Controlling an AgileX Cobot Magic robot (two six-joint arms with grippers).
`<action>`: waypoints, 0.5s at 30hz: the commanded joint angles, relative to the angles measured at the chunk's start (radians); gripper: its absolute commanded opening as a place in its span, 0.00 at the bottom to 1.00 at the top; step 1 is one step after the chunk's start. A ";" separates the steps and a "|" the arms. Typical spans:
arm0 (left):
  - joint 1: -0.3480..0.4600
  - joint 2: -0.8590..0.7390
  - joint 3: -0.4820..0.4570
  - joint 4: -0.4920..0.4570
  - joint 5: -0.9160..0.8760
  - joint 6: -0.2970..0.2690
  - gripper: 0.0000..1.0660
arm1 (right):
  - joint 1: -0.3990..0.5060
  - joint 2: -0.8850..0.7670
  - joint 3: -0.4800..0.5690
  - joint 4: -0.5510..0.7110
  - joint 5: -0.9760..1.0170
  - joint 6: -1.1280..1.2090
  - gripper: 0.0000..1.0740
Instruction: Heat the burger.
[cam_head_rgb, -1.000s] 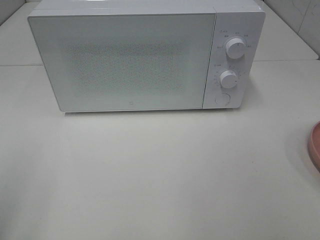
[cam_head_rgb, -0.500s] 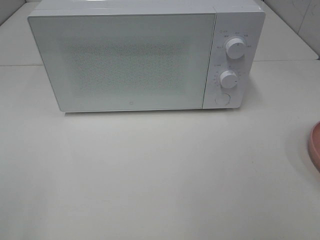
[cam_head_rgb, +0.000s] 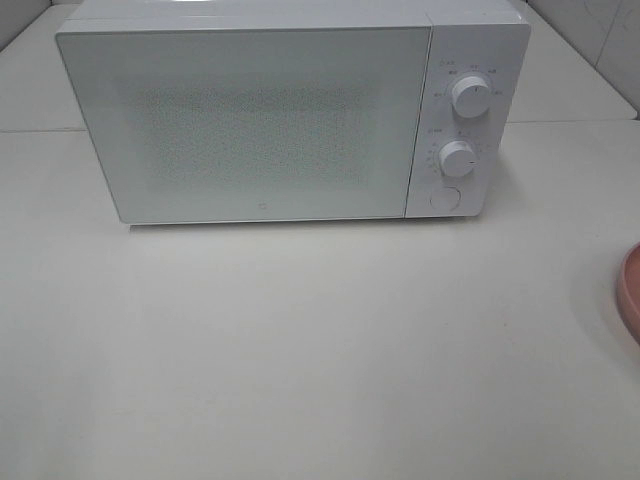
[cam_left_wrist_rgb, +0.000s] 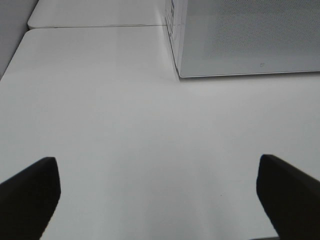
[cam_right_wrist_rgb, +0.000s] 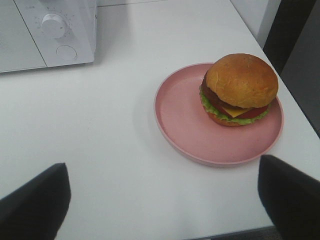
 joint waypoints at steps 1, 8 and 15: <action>0.004 -0.024 0.004 -0.001 -0.014 -0.007 0.96 | 0.001 -0.013 0.002 0.000 -0.008 0.003 0.92; 0.004 -0.024 0.004 -0.005 -0.014 -0.007 0.96 | 0.001 -0.013 0.002 0.000 -0.008 0.003 0.92; 0.004 -0.024 0.004 -0.006 -0.014 -0.007 0.96 | 0.001 -0.013 0.002 0.000 -0.008 0.003 0.92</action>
